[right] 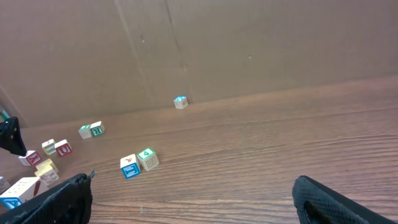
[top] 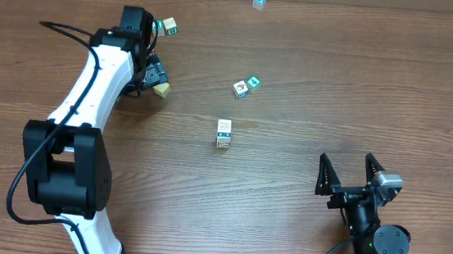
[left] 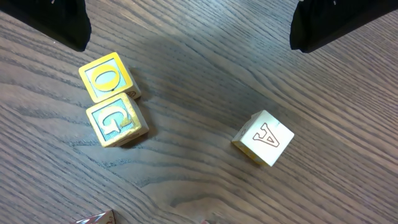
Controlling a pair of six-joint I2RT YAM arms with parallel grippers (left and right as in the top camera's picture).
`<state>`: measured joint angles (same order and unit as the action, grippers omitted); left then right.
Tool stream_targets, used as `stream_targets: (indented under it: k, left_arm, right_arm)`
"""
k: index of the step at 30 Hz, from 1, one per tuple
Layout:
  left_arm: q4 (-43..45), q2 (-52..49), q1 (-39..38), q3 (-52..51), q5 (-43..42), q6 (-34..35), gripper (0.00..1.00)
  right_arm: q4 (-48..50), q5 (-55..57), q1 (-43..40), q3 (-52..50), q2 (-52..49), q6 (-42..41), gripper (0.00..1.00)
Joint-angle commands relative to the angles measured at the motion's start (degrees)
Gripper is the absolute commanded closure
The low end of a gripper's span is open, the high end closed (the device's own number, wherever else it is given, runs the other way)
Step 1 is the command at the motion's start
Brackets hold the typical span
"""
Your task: Form a tower
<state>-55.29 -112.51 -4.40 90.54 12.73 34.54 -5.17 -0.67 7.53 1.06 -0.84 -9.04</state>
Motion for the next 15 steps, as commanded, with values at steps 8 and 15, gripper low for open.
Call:
stream_targets:
  k: [8,15]
  left_arm:
    - [0.07,-0.17,-0.11,1.11,0.81,-0.26,0.00]
    - [-0.81,6.73,-0.11,1.09,1.42,-0.31,0.00]
  right_arm:
    - [0.33,-0.02,-0.15,-0.59,0.68,-0.28,0.00]
    - [0.33,-0.02,-0.15,-0.59,0.68,-0.28,0.00]
